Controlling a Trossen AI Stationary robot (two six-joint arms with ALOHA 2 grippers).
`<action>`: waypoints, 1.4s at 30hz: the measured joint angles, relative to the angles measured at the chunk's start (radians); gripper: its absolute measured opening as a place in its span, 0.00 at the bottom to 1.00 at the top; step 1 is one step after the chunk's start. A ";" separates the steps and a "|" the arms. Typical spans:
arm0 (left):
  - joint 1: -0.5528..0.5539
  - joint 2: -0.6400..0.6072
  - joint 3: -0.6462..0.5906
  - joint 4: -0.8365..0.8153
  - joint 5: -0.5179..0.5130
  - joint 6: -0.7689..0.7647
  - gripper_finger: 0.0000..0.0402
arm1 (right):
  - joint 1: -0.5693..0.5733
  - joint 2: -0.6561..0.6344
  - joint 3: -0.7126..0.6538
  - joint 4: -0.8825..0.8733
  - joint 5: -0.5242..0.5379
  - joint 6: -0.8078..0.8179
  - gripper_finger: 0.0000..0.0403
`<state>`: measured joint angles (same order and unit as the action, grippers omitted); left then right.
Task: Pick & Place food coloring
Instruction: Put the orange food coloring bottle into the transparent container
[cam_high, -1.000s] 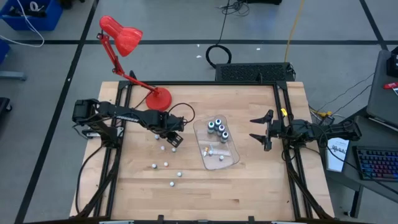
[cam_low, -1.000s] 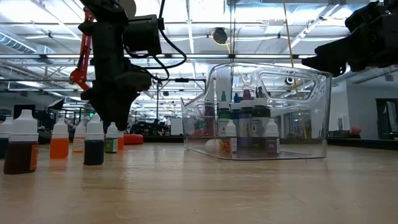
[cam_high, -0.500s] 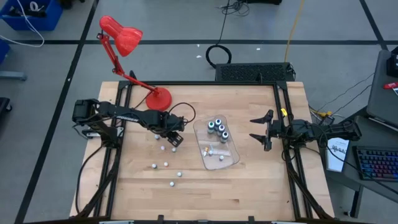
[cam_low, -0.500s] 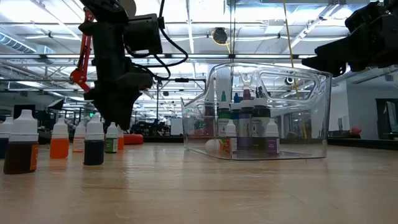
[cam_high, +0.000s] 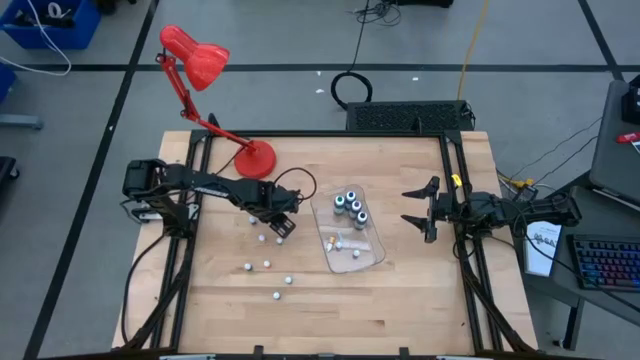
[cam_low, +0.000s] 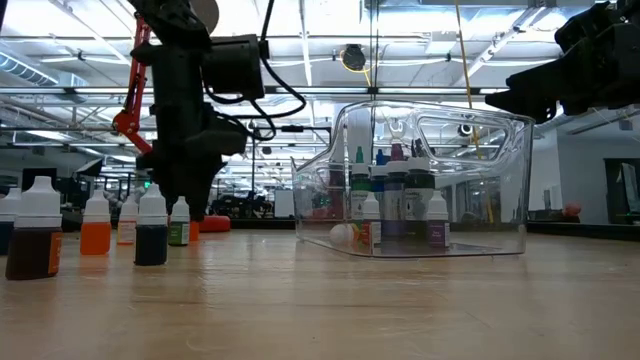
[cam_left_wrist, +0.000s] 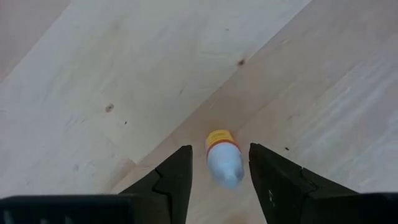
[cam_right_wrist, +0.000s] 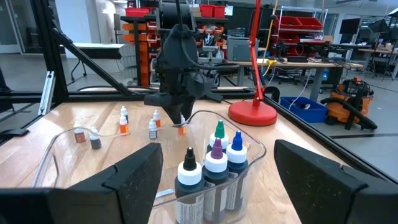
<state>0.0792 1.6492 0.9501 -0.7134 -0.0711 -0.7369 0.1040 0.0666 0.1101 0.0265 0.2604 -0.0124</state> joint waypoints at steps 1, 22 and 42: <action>0.000 0.001 0.000 0.002 0.000 0.003 0.40 | 0.000 0.000 0.000 0.000 0.000 0.000 0.73; 0.000 0.001 0.000 0.010 0.001 0.025 0.40 | 0.000 0.000 0.000 0.000 0.000 0.000 0.73; 0.023 0.001 0.004 0.006 -0.004 0.107 0.16 | 0.000 0.000 0.000 0.000 0.000 0.000 0.73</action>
<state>0.1017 1.6501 0.9536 -0.7074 -0.0753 -0.6297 0.1040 0.0666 0.1101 0.0265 0.2604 -0.0124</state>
